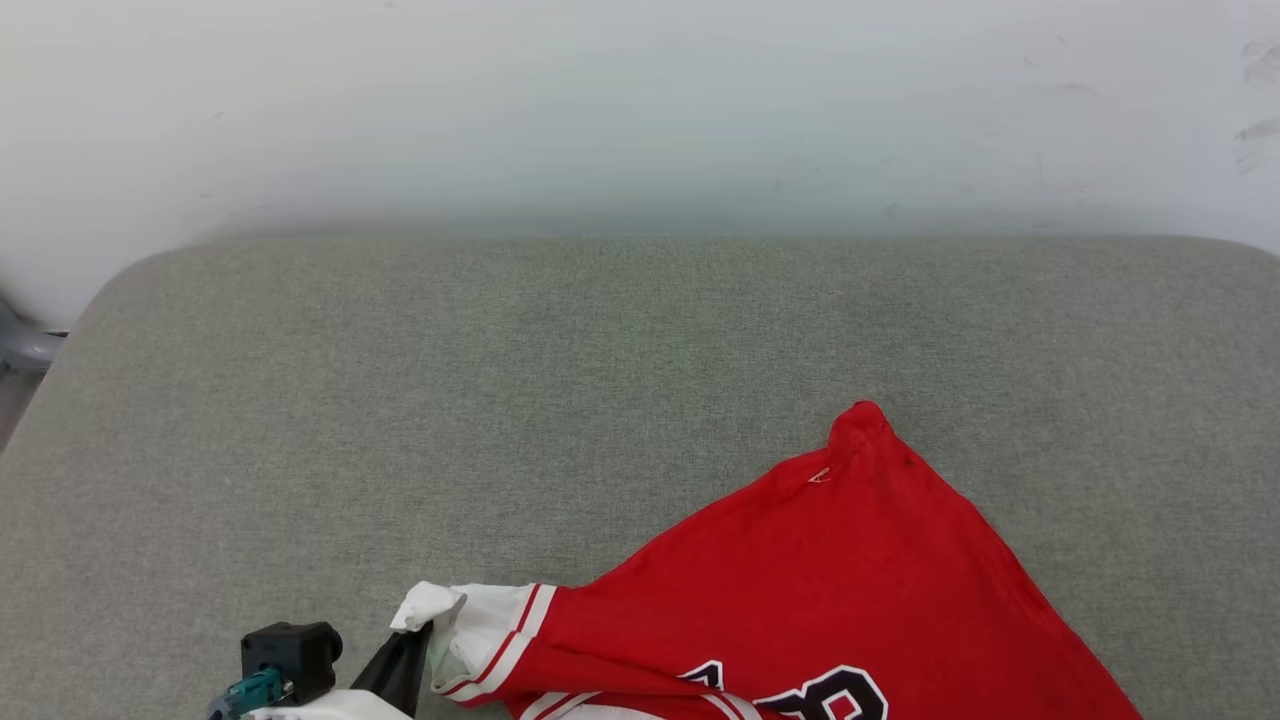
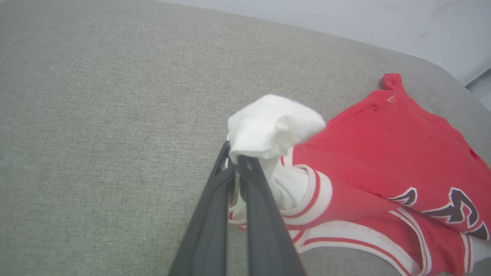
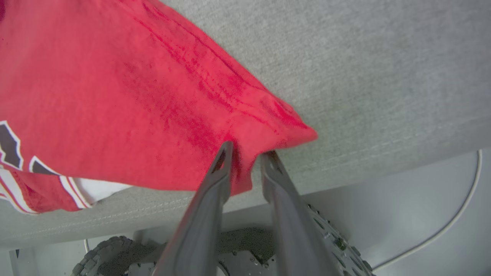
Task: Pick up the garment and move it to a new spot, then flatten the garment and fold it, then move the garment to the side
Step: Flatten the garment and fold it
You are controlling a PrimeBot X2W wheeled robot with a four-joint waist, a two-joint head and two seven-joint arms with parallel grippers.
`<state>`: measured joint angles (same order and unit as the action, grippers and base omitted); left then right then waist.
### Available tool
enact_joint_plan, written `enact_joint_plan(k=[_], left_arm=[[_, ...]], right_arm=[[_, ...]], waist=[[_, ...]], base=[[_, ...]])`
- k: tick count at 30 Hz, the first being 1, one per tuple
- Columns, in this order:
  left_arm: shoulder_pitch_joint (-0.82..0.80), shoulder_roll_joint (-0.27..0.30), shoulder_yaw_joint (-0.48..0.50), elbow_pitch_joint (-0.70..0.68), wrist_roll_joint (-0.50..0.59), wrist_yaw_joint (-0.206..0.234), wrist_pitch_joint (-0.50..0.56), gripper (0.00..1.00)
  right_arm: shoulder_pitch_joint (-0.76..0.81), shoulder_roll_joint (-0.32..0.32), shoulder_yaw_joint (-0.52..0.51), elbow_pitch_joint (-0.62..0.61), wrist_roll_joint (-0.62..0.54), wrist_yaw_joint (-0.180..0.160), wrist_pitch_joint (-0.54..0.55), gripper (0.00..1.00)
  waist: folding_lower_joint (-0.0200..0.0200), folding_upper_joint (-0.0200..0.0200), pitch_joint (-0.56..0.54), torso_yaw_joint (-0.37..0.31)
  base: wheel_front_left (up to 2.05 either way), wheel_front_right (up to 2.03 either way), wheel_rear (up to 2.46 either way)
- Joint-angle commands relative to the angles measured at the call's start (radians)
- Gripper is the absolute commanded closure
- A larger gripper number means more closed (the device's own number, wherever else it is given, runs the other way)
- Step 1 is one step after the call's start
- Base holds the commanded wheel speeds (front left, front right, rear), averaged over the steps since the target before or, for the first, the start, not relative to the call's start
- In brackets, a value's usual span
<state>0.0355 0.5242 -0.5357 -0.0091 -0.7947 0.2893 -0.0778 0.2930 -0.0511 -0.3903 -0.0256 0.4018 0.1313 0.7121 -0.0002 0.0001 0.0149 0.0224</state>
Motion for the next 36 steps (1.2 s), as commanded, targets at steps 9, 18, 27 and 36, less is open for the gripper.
enact_joint_plan(k=[9,18,27,36], left_arm=[[-0.04,-0.004,-0.009,-0.025,0.019,0.004,0.003,1.0],[-0.113,-0.023,-0.012,-0.042,0.047,-0.007,-0.023,1.0],[-0.226,-0.075,-0.04,-0.032,0.077,-0.048,-0.046,1.0],[-0.309,-0.115,-0.059,0.014,0.089,-0.091,-0.073,1.0]], right_arm=[[-0.13,0.001,-0.036,0.02,-0.054,-0.001,-0.461,0.0],[-0.431,-0.025,0.049,0.196,-0.15,-0.001,-0.548,0.0],[-0.732,-0.145,0.258,0.373,-0.093,-0.001,-0.211,0.0],[-0.889,-0.216,0.435,0.451,-0.038,-0.001,0.025,0.0]], waist=[[0.0002,-0.0001,0.024,0.012],[0.0002,-0.0001,0.111,0.043],[0.0002,-0.0001,0.225,0.113],[0.0002,-0.0001,0.319,0.16]], base=[[0.0,0.0,0.0],[0.0,0.0,0.0],[0.0,0.0,0.0],[0.0,0.0,0.0]])
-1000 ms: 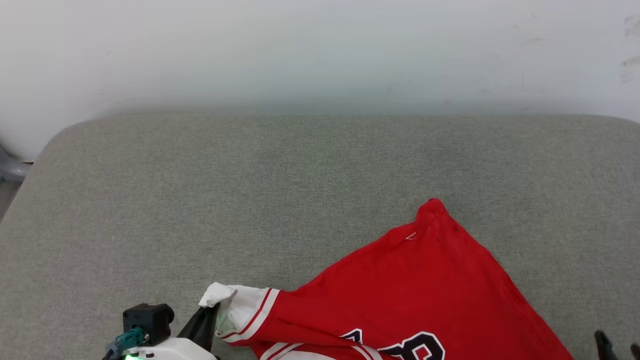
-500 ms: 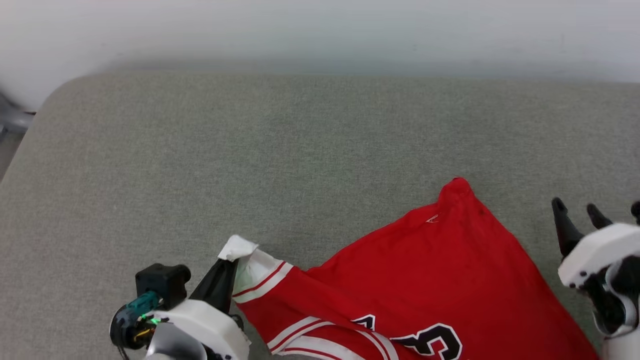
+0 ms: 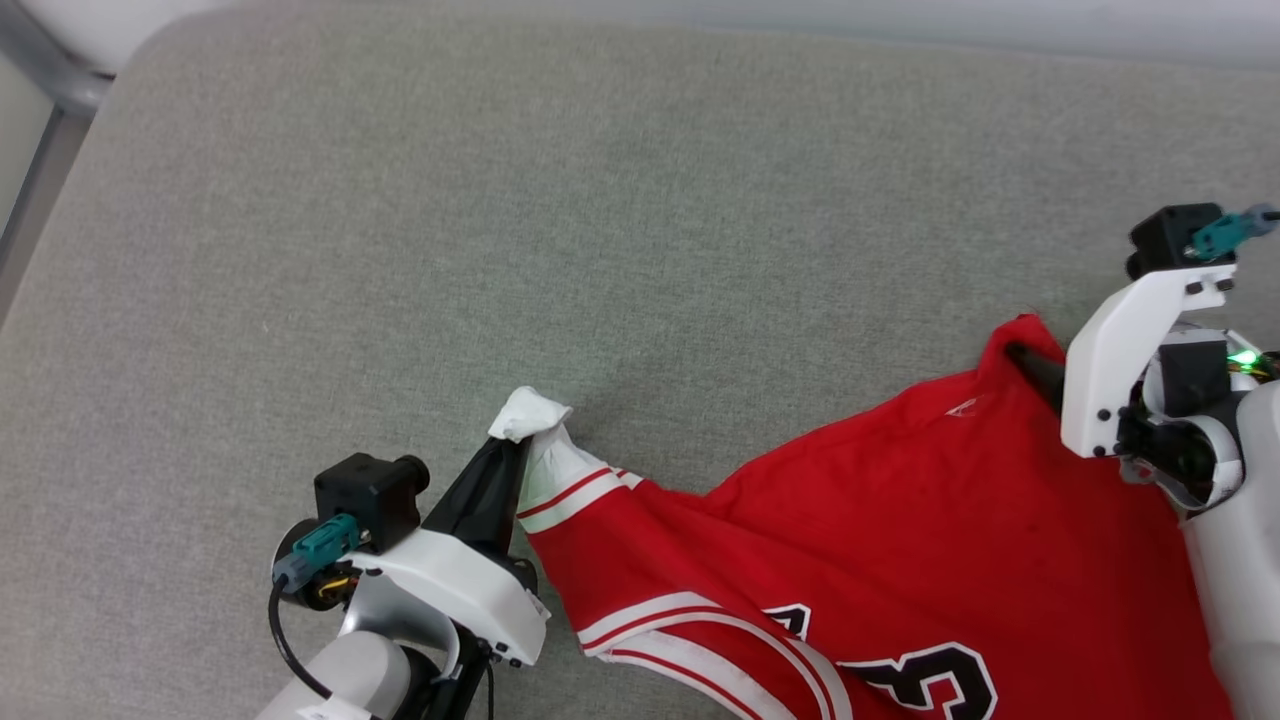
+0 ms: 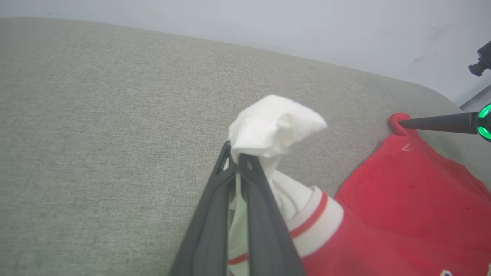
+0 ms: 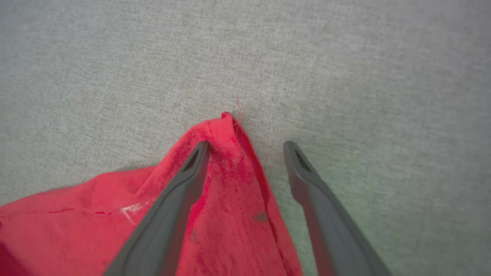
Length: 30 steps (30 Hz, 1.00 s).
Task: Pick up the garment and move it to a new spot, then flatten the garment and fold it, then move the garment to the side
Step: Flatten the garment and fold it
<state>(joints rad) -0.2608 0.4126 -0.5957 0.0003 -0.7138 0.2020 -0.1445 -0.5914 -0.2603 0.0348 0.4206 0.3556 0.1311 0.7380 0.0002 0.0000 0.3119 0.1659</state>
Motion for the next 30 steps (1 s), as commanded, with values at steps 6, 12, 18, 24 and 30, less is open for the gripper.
enact_joint_plan(k=[6,12,18,24,30], left_arm=[[-0.035,-0.015,0.003,0.035,0.0,-0.014,-0.02,1.0],[-0.043,-0.013,0.017,0.061,-0.005,-0.013,-0.039,1.0],[-0.062,0.024,0.05,0.063,-0.002,-0.009,-0.046,1.0],[-0.155,0.065,0.102,0.075,-0.017,-0.029,-0.033,1.0],[-0.317,0.068,0.151,0.143,-0.046,-0.063,-0.01,1.0]], right_arm=[[0.014,-0.006,0.105,0.115,0.089,0.0,0.147,0.0],[0.001,-0.012,0.116,0.128,0.118,0.0,0.145,1.0],[-0.071,-0.03,0.097,0.093,0.1,-0.001,-0.01,1.0],[-0.125,-0.017,0.055,0.101,0.047,-0.001,-0.12,1.0],[-0.202,-0.017,0.016,0.097,0.009,-0.001,-0.189,1.0]], waist=[[-0.0002,0.0,0.057,0.024],[-0.0002,0.0,0.045,0.014],[-0.0002,0.0,-0.003,-0.02],[-0.0002,0.0,-0.049,-0.063],[-0.0002,0.0,-0.059,-0.087]], base=[[0.0,0.0,0.0],[0.0,0.0,0.0],[0.0,0.0,0.0],[0.0,0.0,0.0],[0.0,0.0,0.0]])
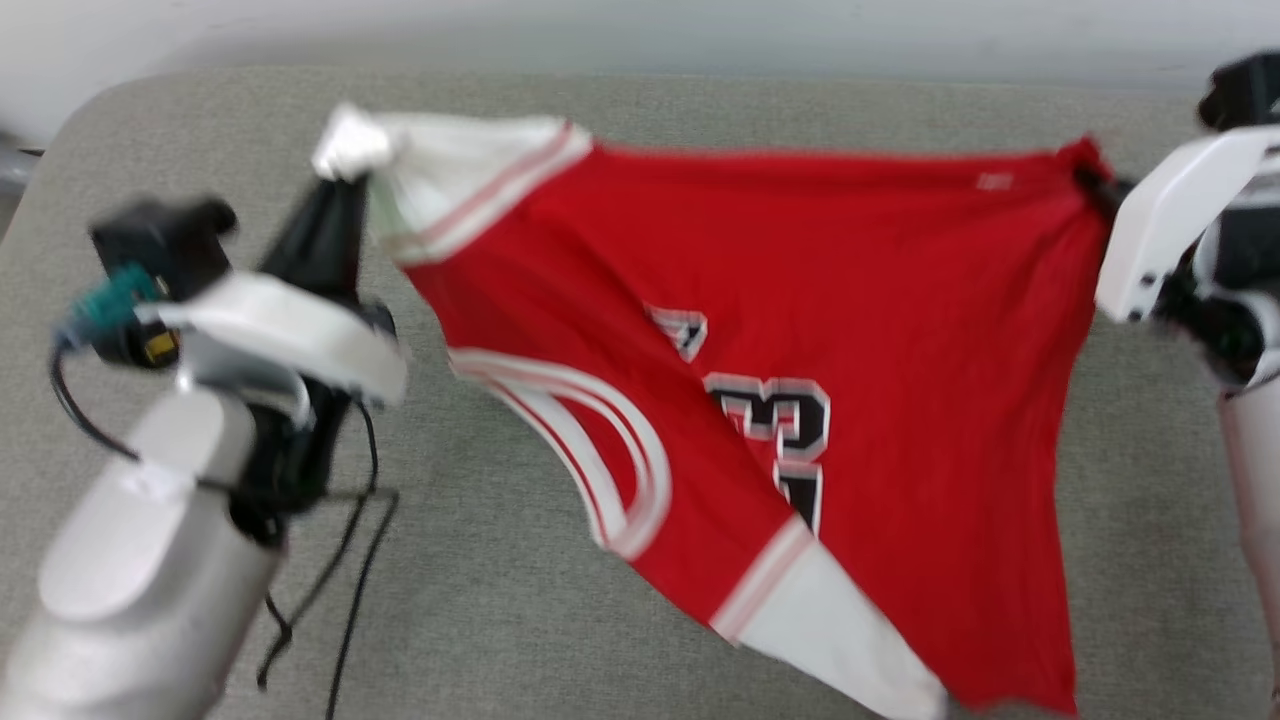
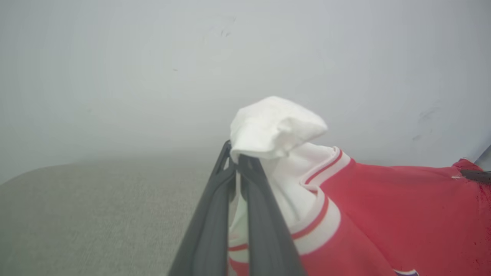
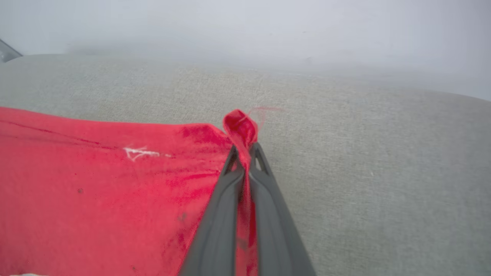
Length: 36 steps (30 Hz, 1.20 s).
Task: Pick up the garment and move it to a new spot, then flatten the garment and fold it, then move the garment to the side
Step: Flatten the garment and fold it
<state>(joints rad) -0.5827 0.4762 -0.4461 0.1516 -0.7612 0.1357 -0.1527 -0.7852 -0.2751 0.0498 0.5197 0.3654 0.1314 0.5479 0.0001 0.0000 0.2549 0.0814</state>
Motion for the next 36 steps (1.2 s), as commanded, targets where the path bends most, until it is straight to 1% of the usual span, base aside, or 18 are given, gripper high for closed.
enact_joint_plan(k=[1,2,3,8,13,15,22,29,36], left_arm=[[-0.031,0.0,0.007,0.011,0.0,-0.003,0.005,1.0],[-0.11,-0.006,0.016,0.051,-0.002,-0.015,0.015,1.0],[-0.11,-0.006,0.016,0.051,-0.002,-0.015,0.015,1.0],[-0.333,-0.027,0.028,0.168,0.011,-0.049,0.027,1.0],[-0.561,-0.026,0.042,0.319,0.036,-0.085,0.02,1.0],[-0.644,-0.028,0.044,0.379,0.05,-0.096,0.013,1.0],[-0.878,-0.017,0.057,0.545,0.073,-0.124,-0.003,1.0],[-0.998,-0.025,0.058,0.669,0.064,-0.155,0.003,1.0],[-0.991,-0.043,0.052,0.786,0.038,-0.212,-0.005,1.0]], right_arm=[[-0.027,-0.001,-0.008,-0.002,-0.011,-0.001,-0.01,1.0],[-0.074,-0.003,-0.025,-0.003,-0.028,-0.001,-0.036,1.0],[-0.074,-0.003,-0.025,-0.003,-0.028,-0.001,-0.036,1.0],[-0.207,-0.013,-0.043,-0.003,-0.068,-0.001,-0.073,1.0],[-0.356,-0.018,-0.07,0.006,-0.108,-0.001,-0.121,1.0],[-0.417,-0.014,-0.084,0.02,-0.124,-0.002,-0.149,1.0],[-0.608,-0.005,-0.06,0.118,-0.147,-0.002,-0.247,1.0],[-0.712,-0.003,-0.03,0.195,-0.145,-0.002,-0.339,1.0],[-0.731,0.001,0.015,0.3,-0.107,-0.002,-0.414,1.0]], waist=[[-0.0001,0.0,-0.003,-0.008],[-0.0001,0.0,0.0,-0.017],[-0.0001,0.0,0.0,-0.017],[-0.0001,0.0,0.023,-0.034],[-0.0001,0.0,0.058,-0.056],[-0.0001,0.0,0.068,-0.065],[-0.0001,0.0,0.125,-0.102],[-0.0001,0.0,0.212,-0.107],[-0.0001,0.0,0.284,-0.097]], base=[[0.0,0.0,0.0],[0.0,0.0,0.0],[0.0,0.0,0.0],[0.0,0.0,0.0],[0.0,0.0,0.0],[0.0,0.0,0.0],[0.0,0.0,0.0],[0.0,0.0,0.0],[0.0,0.0,0.0]])
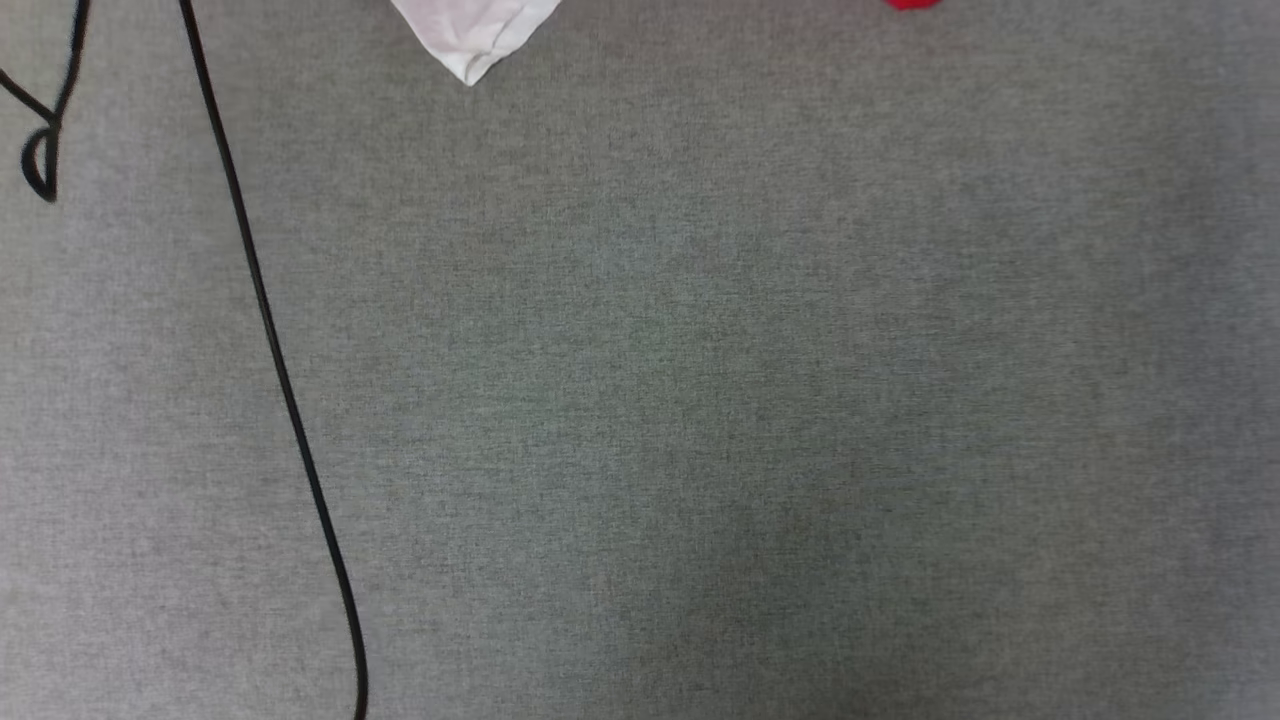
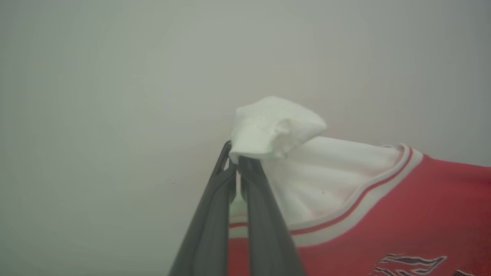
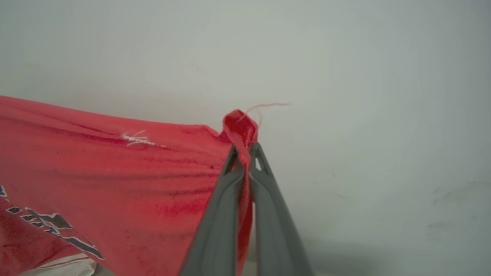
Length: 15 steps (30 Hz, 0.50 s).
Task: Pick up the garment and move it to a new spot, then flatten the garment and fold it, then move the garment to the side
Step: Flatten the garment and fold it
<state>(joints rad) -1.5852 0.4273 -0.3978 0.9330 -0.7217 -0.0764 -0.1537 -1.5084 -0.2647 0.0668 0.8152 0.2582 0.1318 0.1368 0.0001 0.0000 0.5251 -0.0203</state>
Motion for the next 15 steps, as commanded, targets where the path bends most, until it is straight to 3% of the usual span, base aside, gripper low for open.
enact_joint_plan(k=[1,9,15], left_arm=[[0.022,0.002,0.003,0.021,-0.01,-0.009,0.001,1.0],[0.142,-0.023,-0.016,0.106,-0.078,-0.05,0.019,1.0],[0.342,-0.038,-0.059,0.085,-0.133,-0.053,0.019,1.0]], right_arm=[[-0.004,-0.01,0.007,0.022,0.011,-0.002,-0.009,1.0],[0.09,-0.021,0.105,0.121,0.086,-0.002,-0.049,1.0],[0.287,-0.028,0.187,0.123,0.167,-0.002,-0.06,1.0]], waist=[[-0.0001,0.0,0.019,0.007],[-0.0001,0.0,-0.001,0.024],[-0.0001,0.0,-0.099,0.033]], base=[[0.0,0.0,0.0],[0.0,0.0,0.0],[0.0,0.0,0.0]])
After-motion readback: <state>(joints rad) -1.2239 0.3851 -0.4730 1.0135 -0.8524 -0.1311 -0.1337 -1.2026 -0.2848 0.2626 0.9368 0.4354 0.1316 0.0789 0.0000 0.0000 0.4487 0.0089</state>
